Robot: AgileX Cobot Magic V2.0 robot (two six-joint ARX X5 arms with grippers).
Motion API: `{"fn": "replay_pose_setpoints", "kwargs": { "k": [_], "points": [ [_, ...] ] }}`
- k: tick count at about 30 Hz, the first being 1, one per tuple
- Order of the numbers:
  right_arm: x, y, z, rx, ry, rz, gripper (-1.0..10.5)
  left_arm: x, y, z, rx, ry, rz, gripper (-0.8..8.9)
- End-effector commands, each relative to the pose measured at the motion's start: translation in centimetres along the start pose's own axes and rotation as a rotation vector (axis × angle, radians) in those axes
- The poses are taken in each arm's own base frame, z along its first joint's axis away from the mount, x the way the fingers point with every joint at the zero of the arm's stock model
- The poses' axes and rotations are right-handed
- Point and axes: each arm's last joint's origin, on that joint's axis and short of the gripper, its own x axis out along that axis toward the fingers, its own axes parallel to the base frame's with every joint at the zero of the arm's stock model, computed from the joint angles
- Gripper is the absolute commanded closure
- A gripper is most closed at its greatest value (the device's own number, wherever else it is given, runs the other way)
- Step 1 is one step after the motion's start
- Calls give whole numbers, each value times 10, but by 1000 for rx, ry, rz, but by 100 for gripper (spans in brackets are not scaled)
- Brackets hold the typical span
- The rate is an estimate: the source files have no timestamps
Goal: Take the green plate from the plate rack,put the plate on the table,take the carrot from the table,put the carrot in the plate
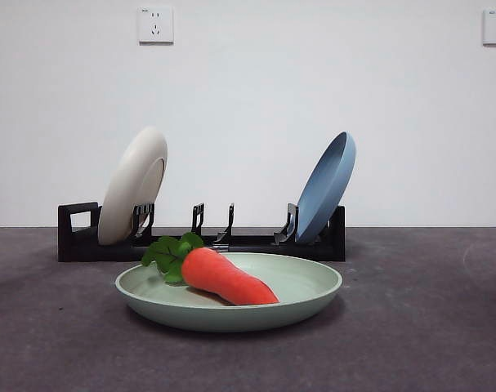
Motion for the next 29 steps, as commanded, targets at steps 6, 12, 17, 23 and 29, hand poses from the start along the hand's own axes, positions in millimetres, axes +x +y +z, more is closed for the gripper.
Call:
{"fn": "replay_pose_setpoints", "kwargs": {
  "k": [6,12,17,23,29],
  "points": [
    [1,0,-1,-9,2,-2,945,-6,-7,-105,-15,94,82,816],
    [1,0,-1,-9,2,-2,945,-6,-12,-160,-80,186,107,816],
    [1,0,-1,-9,2,-2,945,-7,-15,-191,-89,236,117,816],
    [1,0,-1,-9,2,-2,945,-9,-18,-213,-90,262,117,816],
    [1,0,-1,-9,2,-2,945,-11,-20,-228,-101,285,115,816]
  ]
}}
